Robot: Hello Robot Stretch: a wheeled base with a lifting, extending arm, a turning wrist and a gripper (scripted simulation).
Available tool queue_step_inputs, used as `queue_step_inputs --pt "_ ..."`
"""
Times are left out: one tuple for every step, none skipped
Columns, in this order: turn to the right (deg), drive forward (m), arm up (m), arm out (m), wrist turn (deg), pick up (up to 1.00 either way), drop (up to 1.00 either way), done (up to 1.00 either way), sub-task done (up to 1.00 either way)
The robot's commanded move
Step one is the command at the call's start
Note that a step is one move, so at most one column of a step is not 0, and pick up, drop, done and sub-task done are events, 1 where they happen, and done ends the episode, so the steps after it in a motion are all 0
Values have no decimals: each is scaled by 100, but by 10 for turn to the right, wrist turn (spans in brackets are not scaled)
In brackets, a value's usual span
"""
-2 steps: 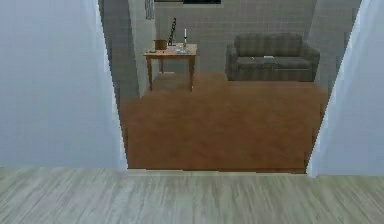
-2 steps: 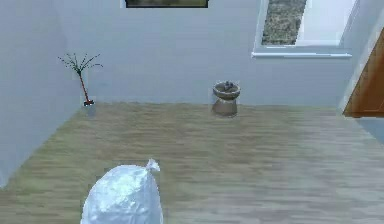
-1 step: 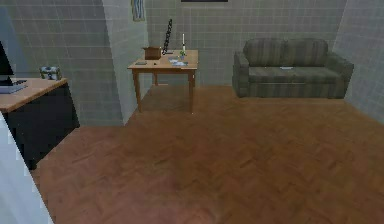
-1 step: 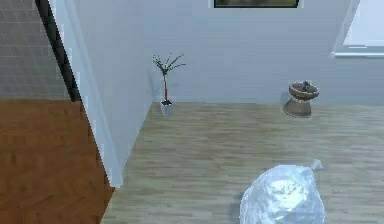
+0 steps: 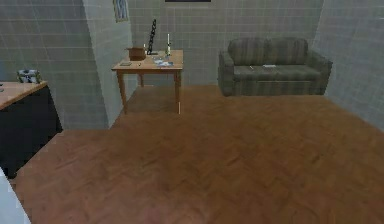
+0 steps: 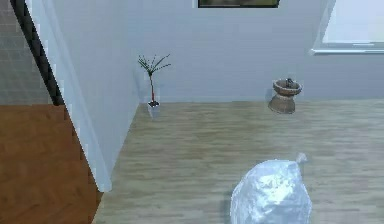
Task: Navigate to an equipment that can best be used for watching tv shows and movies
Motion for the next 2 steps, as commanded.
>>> queue_step_inputs --pt "0 100 0 0 0 0 0 0 0" --pt "-30 0 0 0 0 0 0 0 0"
